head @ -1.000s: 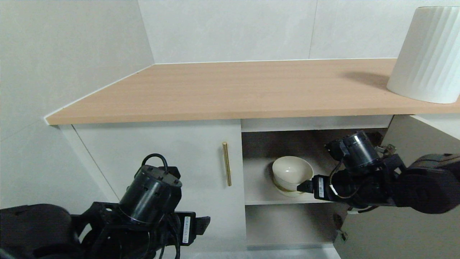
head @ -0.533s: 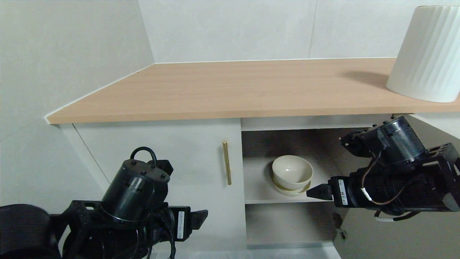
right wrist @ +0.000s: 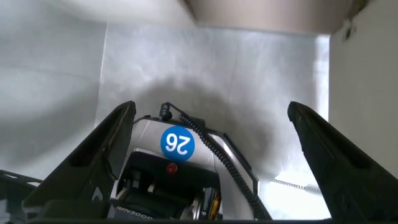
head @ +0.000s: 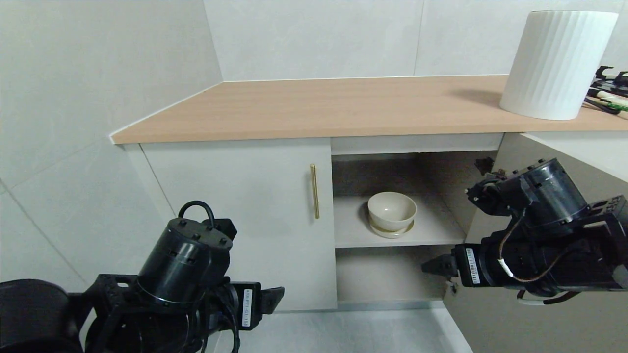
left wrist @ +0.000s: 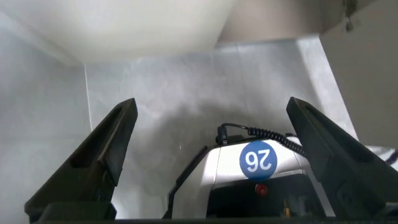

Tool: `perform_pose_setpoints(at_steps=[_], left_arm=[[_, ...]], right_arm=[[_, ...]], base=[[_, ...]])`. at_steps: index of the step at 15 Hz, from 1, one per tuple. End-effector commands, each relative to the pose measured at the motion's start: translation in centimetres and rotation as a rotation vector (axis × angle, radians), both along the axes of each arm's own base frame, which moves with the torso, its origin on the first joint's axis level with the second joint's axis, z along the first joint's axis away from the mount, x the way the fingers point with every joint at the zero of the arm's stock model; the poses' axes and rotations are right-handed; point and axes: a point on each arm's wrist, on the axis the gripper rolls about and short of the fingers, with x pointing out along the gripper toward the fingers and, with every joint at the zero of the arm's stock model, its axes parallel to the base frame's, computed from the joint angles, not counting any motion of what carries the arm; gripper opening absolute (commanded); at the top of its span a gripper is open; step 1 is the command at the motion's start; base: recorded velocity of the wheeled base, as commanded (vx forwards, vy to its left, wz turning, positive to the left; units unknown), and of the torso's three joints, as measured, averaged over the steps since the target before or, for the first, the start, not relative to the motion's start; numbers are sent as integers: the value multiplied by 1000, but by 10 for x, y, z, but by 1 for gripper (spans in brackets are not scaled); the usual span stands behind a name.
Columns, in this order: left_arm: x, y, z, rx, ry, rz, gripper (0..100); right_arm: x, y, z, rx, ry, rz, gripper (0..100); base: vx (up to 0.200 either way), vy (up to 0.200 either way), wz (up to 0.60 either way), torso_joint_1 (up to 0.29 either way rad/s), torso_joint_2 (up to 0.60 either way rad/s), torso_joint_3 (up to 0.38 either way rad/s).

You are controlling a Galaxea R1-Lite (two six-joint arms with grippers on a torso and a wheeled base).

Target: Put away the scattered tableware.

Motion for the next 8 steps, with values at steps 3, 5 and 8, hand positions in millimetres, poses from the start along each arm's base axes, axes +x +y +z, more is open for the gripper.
perform_pose_setpoints(at_steps=[3,5,8], left_arm=[[1,-1,-2,6,8,0,100],[1,-2,-3,10,10,0,100],[1,-2,-4,11,12,-2,100]], right_arm=[[1,1,-2,-7,5,4,100],[1,1,-3,-10,9,4,100],[2,1,-4,-13,11,3,100]], base=[[-200,0,0,2,-1,2],[-200,0,0,2,5,5],[-67,0,0,1,1,1]])
